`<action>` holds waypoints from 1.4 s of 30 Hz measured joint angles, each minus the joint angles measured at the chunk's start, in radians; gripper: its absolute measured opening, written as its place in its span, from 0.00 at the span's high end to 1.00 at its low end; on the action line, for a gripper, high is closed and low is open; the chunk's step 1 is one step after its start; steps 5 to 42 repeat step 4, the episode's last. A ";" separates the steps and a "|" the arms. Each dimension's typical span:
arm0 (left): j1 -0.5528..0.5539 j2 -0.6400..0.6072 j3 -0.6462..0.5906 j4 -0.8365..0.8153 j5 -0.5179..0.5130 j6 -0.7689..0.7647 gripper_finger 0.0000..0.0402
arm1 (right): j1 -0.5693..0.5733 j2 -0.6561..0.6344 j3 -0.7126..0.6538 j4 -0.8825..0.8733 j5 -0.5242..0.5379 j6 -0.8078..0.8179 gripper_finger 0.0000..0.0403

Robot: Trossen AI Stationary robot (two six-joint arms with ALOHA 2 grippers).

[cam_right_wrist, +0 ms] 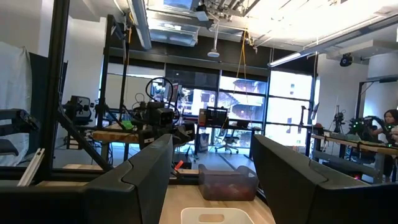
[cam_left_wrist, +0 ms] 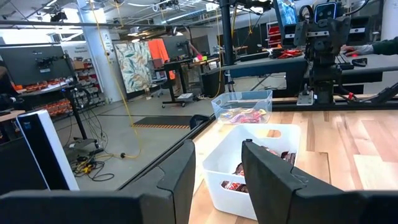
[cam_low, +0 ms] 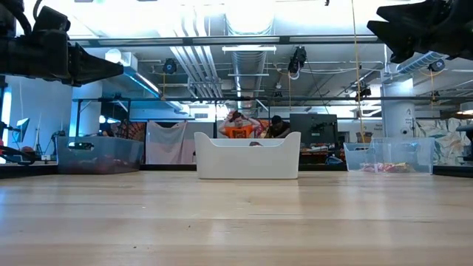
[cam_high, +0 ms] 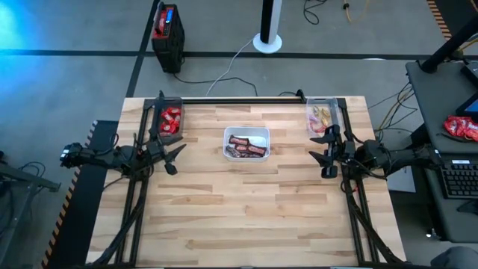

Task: Sort candy by brand, put in halloween buckets
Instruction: Return to Home Position

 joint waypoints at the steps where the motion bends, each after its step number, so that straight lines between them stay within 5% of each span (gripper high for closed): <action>1: 0.000 0.000 0.000 0.000 0.000 0.000 0.71 | 0.000 0.000 0.000 0.000 0.000 0.000 0.47; 42: 0.000 0.000 0.000 0.000 0.000 0.000 0.71 | 0.000 0.000 0.000 0.000 0.000 0.000 0.47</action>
